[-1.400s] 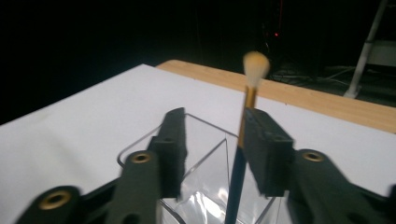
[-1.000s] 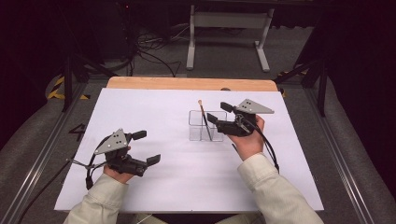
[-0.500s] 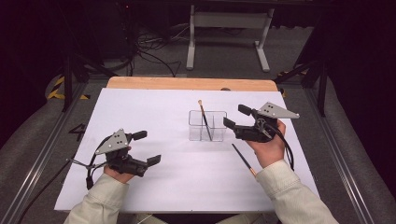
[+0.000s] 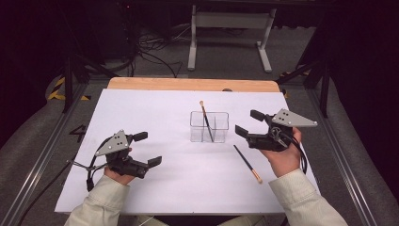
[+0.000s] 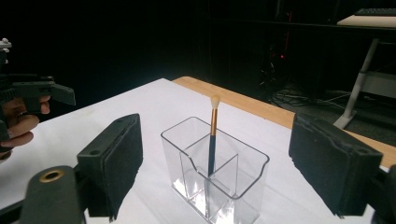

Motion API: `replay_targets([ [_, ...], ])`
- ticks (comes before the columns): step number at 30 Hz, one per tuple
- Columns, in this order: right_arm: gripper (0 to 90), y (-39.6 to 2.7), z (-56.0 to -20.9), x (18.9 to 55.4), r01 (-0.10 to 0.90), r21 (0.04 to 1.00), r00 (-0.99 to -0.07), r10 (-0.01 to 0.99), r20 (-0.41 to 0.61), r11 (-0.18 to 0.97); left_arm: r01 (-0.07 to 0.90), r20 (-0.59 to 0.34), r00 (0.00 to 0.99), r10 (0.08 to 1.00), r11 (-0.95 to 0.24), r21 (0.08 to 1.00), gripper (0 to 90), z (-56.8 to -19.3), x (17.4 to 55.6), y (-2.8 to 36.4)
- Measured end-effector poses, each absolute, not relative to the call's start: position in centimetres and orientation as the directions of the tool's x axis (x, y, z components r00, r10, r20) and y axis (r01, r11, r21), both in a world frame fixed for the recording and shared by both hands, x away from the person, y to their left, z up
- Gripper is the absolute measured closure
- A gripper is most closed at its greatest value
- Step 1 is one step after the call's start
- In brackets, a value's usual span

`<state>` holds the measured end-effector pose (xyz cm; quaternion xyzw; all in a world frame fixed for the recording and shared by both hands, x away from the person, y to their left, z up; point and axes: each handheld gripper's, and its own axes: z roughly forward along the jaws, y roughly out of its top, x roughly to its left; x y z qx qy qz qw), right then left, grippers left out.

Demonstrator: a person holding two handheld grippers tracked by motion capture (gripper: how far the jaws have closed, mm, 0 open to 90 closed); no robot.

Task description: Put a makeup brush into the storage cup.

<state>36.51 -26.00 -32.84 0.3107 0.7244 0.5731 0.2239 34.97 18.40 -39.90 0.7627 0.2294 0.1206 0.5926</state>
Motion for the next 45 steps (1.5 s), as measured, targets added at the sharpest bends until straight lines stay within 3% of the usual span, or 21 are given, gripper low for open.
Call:
replay_targets([
  [8,9.6,-27.0,-32.8,35.8,0.218,0.956,-0.712,0.701,0.019,0.195,0.211,-0.091,0.866,0.492,-0.195,0.958,0.0,-40.0,35.0,18.4],
  [22,6.5,-28.5,-32.9,35.1,0.349,0.889,-0.696,0.717,0.035,0.295,0.218,-0.092,0.866,0.491,-0.204,0.954,0.1,-40.0,35.0,18.3],
  [45,7.6,-28.6,-34.0,36.0,0.514,0.733,-0.687,0.725,0.04,0.446,0.227,-0.086,0.864,0.496,-0.231,0.946,0.1,-40.1,35.1,18.2],
])
